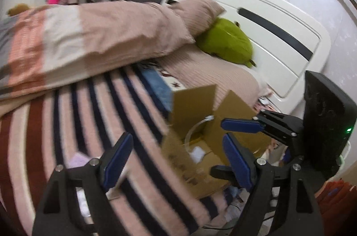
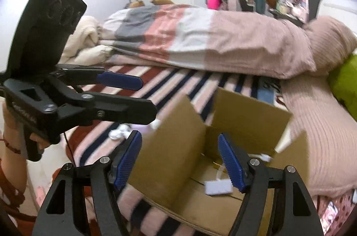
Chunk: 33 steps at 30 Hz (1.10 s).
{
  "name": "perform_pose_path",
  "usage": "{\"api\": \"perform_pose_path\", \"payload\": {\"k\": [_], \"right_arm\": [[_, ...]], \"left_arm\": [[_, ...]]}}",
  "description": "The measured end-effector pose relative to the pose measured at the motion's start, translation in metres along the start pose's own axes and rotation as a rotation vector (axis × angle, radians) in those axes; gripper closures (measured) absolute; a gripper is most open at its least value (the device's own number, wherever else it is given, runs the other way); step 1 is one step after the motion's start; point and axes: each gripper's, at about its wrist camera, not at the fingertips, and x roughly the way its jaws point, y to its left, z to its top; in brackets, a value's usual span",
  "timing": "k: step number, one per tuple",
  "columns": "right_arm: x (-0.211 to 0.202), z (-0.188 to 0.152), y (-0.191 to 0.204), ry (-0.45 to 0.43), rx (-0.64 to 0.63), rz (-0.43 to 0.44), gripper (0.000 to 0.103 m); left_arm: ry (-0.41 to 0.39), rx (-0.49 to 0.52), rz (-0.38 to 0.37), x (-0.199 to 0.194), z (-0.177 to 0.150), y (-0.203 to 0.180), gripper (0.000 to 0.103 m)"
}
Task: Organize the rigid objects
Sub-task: 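Reach the right tool to the purple box and grasp it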
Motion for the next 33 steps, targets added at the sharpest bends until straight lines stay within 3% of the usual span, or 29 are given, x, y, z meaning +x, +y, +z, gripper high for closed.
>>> {"api": "perform_pose_path", "payload": {"k": [7,10,14,20,25,26,27,29,33], "right_arm": [[0.028,0.026,0.072,-0.011,-0.088,0.165,0.035],[0.055,0.028,0.103,0.035,-0.122,0.220,0.035],[0.109,0.020,0.124,0.129,-0.129,0.244,0.035],[0.185,0.008,0.100,0.204,-0.071,0.081,0.035],[0.234,0.002,0.071,0.256,-0.028,-0.055,0.035],[0.238,0.001,0.068,0.266,-0.015,-0.050,0.039],[0.243,0.000,0.065,0.278,-0.003,-0.033,0.054],[0.248,-0.002,0.064,0.292,0.004,-0.012,0.069],[0.236,0.000,0.073,0.254,-0.030,-0.031,0.070]], "left_arm": [[-0.072,-0.079,0.157,-0.053,-0.039,0.065,0.020],[-0.074,-0.118,0.230,-0.068,-0.066,0.095,0.019],[-0.065,-0.174,0.264,-0.074,-0.098,0.126,0.019],[-0.037,-0.253,0.281,-0.070,-0.137,0.161,0.019],[-0.019,-0.282,0.279,-0.067,-0.151,0.174,0.019],[-0.017,-0.284,0.278,-0.066,-0.151,0.175,0.019],[-0.016,-0.287,0.275,-0.065,-0.151,0.176,0.019],[-0.017,-0.292,0.265,-0.064,-0.150,0.177,0.019],[-0.033,-0.298,0.224,-0.066,-0.143,0.174,0.019]]}}
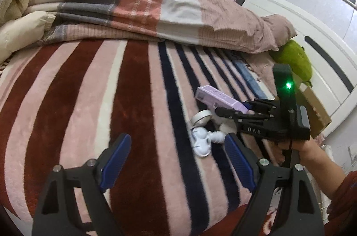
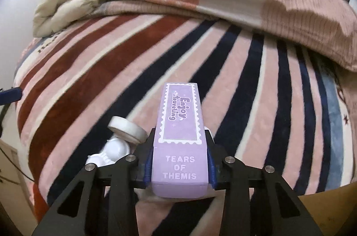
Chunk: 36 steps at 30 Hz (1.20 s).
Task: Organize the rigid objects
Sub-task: 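Reach the right tool to the purple box and grasp it, then carry the purple box into the cardboard box and release it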
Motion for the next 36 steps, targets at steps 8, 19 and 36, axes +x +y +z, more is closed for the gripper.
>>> {"api": "perform_pose_path", "payload": {"k": [8,19,36], "right_arm": [[-0.082,0.003,0.040,-0.112,-0.093,0.155,0.070],[-0.191,-0.019,0.041,-0.275,-0.188,0.214,0.070],[-0.239,-0.081,-0.122,-0.231,0.064,0.093,0.070]], "left_arm": [[-0.050,0.029,-0.141,-0.015,0.031,-0.042,0.019],[-0.067,0.135,-0.286,-0.019,0.058,-0.144,0.022],[0.139,0.293,-0.405,0.096,0.079,-0.303,0.029]]}}
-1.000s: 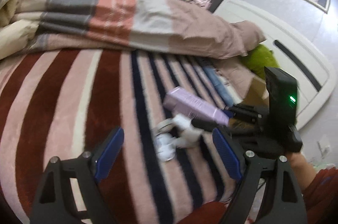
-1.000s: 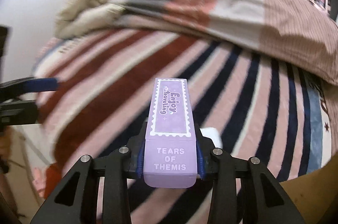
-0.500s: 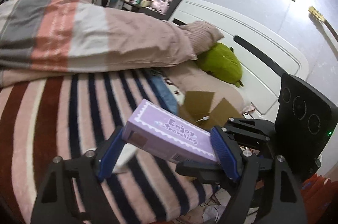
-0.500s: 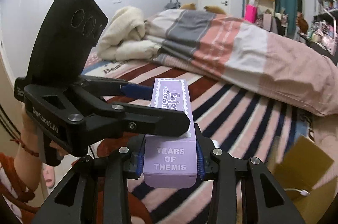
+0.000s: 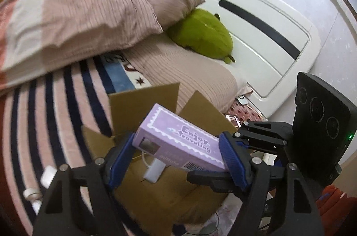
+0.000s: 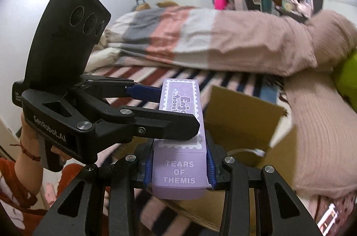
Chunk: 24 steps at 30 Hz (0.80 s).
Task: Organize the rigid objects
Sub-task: 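Carry the purple box into the cardboard box and release it, then move the right tool back over the white charger block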
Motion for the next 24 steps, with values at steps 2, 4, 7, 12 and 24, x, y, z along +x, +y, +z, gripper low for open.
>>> {"api": "perform_pose_path", "payload": {"k": [2,4,7,12,24], "right_arm": [[0.002,-0.003,-0.009,0.016,0.014,-0.007,0.070],[0.007,-0.006,-0.018,0.026,0.030,-0.008,0.070],[0.015,-0.008,-0.024,0.054,0.035,-0.065,0.047],[0.018,-0.010,-0.019,0.066,0.021,-0.048,0.046],[0.031,0.024,0.081,-0.019,-0.137,0.106,0.045]], "left_arm": [[0.021,-0.001,0.007,0.011,0.002,0.001,0.029],[0.033,0.008,0.026,0.015,0.002,0.002,0.024],[0.016,0.012,0.082,0.009,0.001,0.006,0.016],[-0.008,0.018,0.161,-0.014,-0.003,0.014,0.016],[-0.160,-0.082,0.403,-0.145,-0.056,0.086,0.016]]}}
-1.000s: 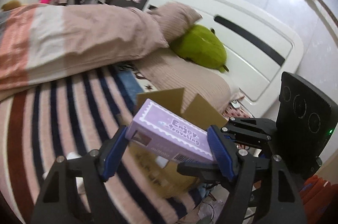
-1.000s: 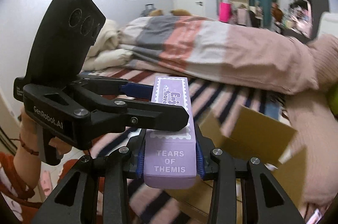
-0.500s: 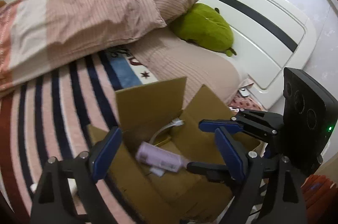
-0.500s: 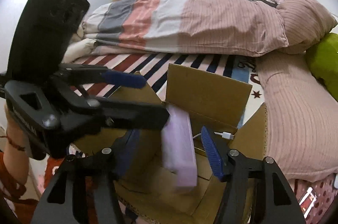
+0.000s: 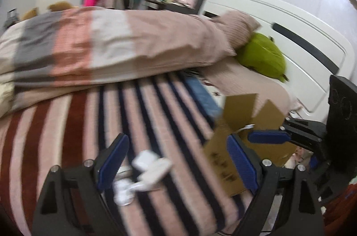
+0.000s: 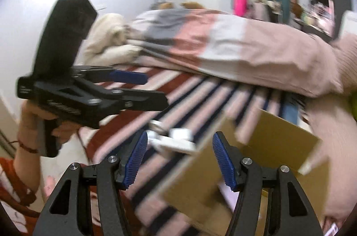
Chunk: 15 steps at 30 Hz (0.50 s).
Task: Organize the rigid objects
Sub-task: 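Move the right tool back over the white charger block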
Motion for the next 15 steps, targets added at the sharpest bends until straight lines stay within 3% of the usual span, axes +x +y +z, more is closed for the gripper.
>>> {"api": "perform_pose_path", "payload": {"k": [7,9,11,15], "right_arm": [[0.073,0.011,0.062,0.106,-0.037,0.128,0.043],[0.102,0.004,0.066,0.159,0.011,0.134,0.034],[0.125,-0.004,0.061,0.202,0.058,0.116,0.032],[0.170,-0.025,0.032,0.274,0.149,-0.051,0.024]], "left_arm": [[-0.017,-0.073,0.077,-0.026,-0.045,0.068,0.015],[-0.009,-0.099,0.081,-0.027,-0.061,0.084,0.015],[0.005,-0.125,0.088,-0.024,-0.076,0.099,0.015],[0.046,-0.163,0.096,-0.013,-0.101,0.120,0.015]]}}
